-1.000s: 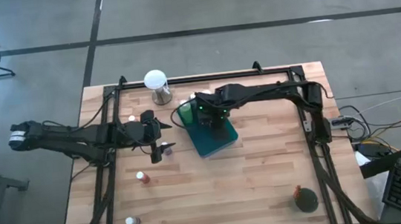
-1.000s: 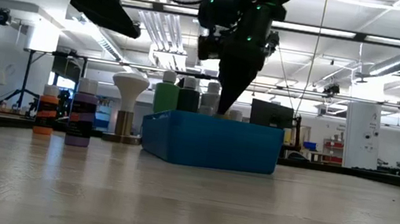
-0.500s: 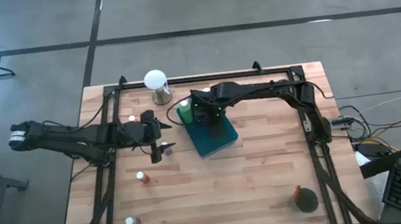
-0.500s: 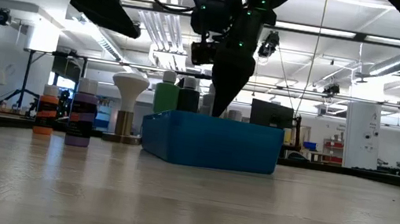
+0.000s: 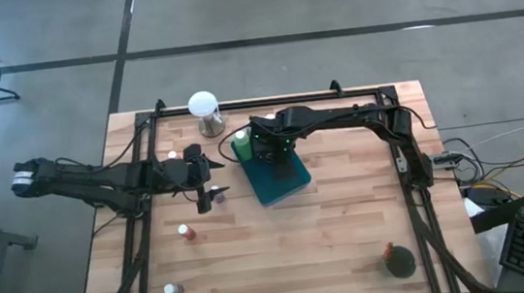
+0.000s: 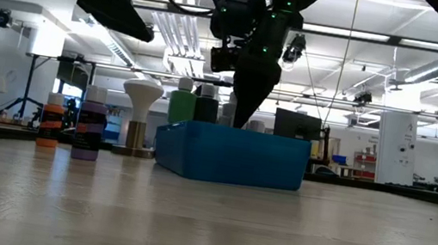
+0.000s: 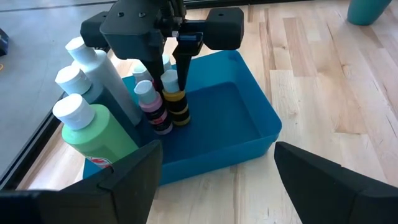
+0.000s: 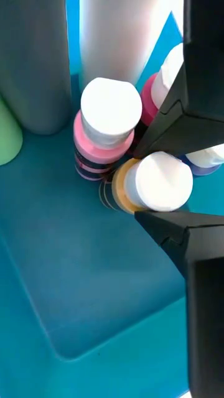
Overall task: Pick & Place Paint Supplies
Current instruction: Put the yellow paint bottle into the blue bin
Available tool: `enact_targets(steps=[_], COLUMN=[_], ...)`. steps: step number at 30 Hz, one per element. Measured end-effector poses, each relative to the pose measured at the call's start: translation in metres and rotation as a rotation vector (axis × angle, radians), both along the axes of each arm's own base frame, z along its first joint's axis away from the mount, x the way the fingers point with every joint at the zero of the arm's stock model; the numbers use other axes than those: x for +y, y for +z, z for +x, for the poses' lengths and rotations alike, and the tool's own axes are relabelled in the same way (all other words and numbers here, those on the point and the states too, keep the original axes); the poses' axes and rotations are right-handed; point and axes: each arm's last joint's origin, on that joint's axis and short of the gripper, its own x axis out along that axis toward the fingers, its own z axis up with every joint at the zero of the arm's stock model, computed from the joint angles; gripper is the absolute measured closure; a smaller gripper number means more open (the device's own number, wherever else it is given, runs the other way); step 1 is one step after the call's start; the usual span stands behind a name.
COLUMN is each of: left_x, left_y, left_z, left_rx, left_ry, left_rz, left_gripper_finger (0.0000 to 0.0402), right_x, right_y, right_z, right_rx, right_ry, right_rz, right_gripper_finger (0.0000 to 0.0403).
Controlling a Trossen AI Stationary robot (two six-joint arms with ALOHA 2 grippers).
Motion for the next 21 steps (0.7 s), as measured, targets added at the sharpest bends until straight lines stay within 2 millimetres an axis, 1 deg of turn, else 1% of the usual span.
enact_targets(steps=[4, 10, 13, 21], left_x=[0.0000, -0.0001, -0.0001, -0.0001], left_y=[0.0000, 0.0000, 0.0000, 0.0000], left_z=[0.0000, 0.0000, 0.0000, 0.0000], left_rx=[0.000, 0.000, 0.000, 0.000], left_ry=[0.000, 0.000, -0.001, 0.000], left_rz=[0.000, 0.000, 0.000, 0.000], left_gripper_finger=[0.0087, 0.0087, 0.0087, 0.0087], right_x=[0.0000, 0.0000, -0.0001, 0.0007], right_y=[-0.0001, -0.0018, -0.0020, -0.0033], right_z=[0.0000, 0.0000, -0.0001, 0.0000], right_rx=[0.000, 0.006, 0.008, 0.013], right_ry=[-0.001, 0.006, 0.007, 0.012], right_rz=[0.000, -0.004, -0.005, -0.004], right_gripper_finger=[0.0288, 0.0219, 0.0197, 0.0173])
